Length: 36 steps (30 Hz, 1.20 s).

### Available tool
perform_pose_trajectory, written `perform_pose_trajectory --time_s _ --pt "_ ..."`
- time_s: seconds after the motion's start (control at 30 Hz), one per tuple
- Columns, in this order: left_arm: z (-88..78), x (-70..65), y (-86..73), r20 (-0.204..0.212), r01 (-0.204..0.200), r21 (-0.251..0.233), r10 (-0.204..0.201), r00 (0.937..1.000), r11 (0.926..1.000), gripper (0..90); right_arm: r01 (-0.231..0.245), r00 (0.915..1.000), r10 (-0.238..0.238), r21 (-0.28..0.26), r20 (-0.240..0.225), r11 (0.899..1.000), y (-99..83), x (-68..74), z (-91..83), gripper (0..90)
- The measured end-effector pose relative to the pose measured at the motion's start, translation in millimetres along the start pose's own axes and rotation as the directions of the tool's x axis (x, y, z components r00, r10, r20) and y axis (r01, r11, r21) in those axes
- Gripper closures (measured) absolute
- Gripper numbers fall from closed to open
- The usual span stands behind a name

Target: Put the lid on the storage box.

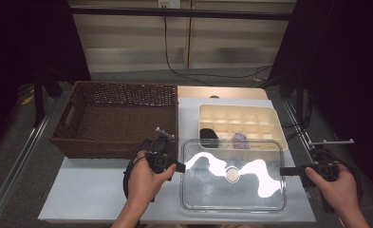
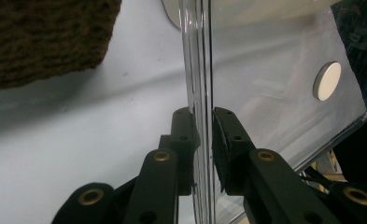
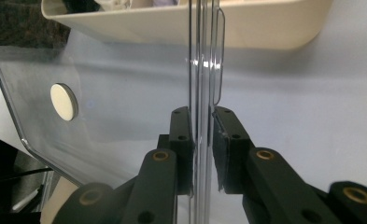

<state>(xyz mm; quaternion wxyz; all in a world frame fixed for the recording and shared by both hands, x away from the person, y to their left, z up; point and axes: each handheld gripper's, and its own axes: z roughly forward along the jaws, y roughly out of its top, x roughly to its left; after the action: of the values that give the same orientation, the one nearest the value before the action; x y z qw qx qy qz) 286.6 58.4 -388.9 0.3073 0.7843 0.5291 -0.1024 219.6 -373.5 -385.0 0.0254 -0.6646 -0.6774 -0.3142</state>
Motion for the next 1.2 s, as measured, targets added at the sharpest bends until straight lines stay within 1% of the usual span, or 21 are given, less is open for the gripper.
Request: perform_pose_trajectory --time_s 0.03,0.07,0.1,0.13,0.23,0.3,0.33,0.37,0.4,0.57,0.6,0.67,0.7,0.77,0.83,0.87,0.9,1.0,1.07,1.1,1.2 --pt "0.1 0.4 2.2 0.006 0.006 -0.002 -0.006 1.0 1.0 79.3 -0.002 1.0 0.002 -0.001 0.002 1.0 2.2 -0.4 -0.4 78.5" --pt "0.0 1.6 4.2 0.007 -0.005 -0.011 0.006 1.0 0.9999 79.4 0.001 1.0 -0.001 -0.004 0.005 1.0 4.2 -0.8 -0.4 78.5" --pt "0.3 2.1 6.2 0.007 -0.007 -0.011 0.007 1.0 0.9999 79.4 -0.002 1.0 0.002 -0.008 0.003 1.0 6.2 -1.5 -0.6 78.4" --pt "0.7 0.8 7.7 0.012 0.007 -0.015 -0.007 0.9999 0.9999 79.4 -0.012 0.9999 0.012 -0.011 -0.003 1.0 8.1 -2.2 -1.1 78.5" --pt "1.6 0.7 12.8 0.005 -0.014 -0.022 0.014 0.9999 0.9997 79.4 -0.008 0.9999 0.008 -0.016 0.007 1.0 13.6 -4.4 -1.1 78.4" --pt "2.2 0.1 14.4 0.002 -0.006 -0.023 0.006 1.0 0.9997 79.4 -0.009 0.9999 0.01 -0.015 0.009 1.0 17.0 -5.3 -0.8 78.3" --pt "2.7 0.5 17.7 0.003 -0.015 -0.025 0.015 0.9999 0.9996 79.3 -0.009 0.9999 0.009 -0.016 0.014 1.0 18.5 -5.5 -0.6 78.3" --pt "3.7 -1.2 18.9 0.004 0.006 -0.03 -0.006 1.0 0.9995 79.4 -0.004 0.9998 0.004 -0.02 0.018 1.0 19.9 -6.0 -0.6 78.2" --pt "3.8 -0.5 20.4 0.003 -0.005 -0.032 0.005 1.0 0.9995 79.4 -0.011 0.9998 0.011 -0.014 0.015 1.0 21.4 -6.4 -0.5 78.3" --pt "6.6 -2.2 27.9 0.005 0.012 -0.036 -0.012 0.9999 0.9993 79.4 -0.009 0.9995 0.01 -0.023 0.031 1.0 27.8 -8.1 -1.2 78.1" --pt "6.5 -1.8 29.5 0.002 0.0 -0.034 0.0 1.0 0.9994 79.4 -0.007 0.9995 0.008 -0.026 0.031 1.0 29.2 -9.0 -1.0 78.1" --pt "7.8 -4.3 32.8 0.002 0.014 -0.04 -0.014 0.9999 0.9991 79.4 -0.01 0.999 0.011 -0.029 0.044 1.0 32.0 -9.3 -1.4 78.0" --pt "7.7 -4.6 34.7 -0.004 0.001 -0.038 -0.002 1.0 0.9993 79.4 -0.018 0.9989 0.019 -0.029 0.044 0.999 33.6 -9.6 -1.4 78.0" --pt "8.7 -5.9 38.4 -0.006 0.007 -0.039 -0.008 1.0 0.9992 79.4 -0.011 0.9985 0.012 -0.029 0.053 1.0 36.5 -11.3 -1.2 77.9" --pt "10.3 -5.7 42.8 -0.001 0.013 -0.029 -0.013 0.9999 0.9995 79.3 -0.014 0.9985 0.016 -0.03 0.052 0.999 39.5 -13.0 -1.6 77.8" --pt "10.9 -5.6 44.8 -0.001 0.012 -0.034 -0.012 0.9999 0.9994 79.3 -0.024 0.9981 0.026 -0.033 0.056 0.999 41.3 -12.7 -1.9 77.8" --pt "11.9 -6.5 46.8 -0.002 0.021 -0.035 -0.022 0.9998 0.9992 79.3 -0.021 0.9983 0.023 -0.035 0.054 0.999 42.9 -13.6 -2.8 77.8" --pt "13.9 -6.8 53.5 -0.007 0.01 -0.026 -0.011 0.9999 0.9996 79.3 -0.025 0.9975 0.027 -0.04 0.066 0.999 48.4 -14.4 -4.2 77.8" --pt "16.0 -8.9 57.0 -0.012 0.021 -0.028 -0.021 0.9997 0.9994 79.2 -0.02 0.997 0.023 -0.04 0.074 0.999 52.0 -15.5 -4.1 77.8" --pt "16.7 -9.0 58.9 -0.019 0.015 -0.021 -0.015 0.9997 0.9997 79.2 -0.025 0.9967 0.027 -0.037 0.076 0.999 53.4 -15.3 -4.2 77.7" --pt "17.5 -9.4 63.9 -0.012 0.022 -0.025 -0.023 0.9997 0.9994 79.2 -0.021 0.9962 0.024 -0.044 0.083 0.999 56.8 -16.9 -4.6 77.7"
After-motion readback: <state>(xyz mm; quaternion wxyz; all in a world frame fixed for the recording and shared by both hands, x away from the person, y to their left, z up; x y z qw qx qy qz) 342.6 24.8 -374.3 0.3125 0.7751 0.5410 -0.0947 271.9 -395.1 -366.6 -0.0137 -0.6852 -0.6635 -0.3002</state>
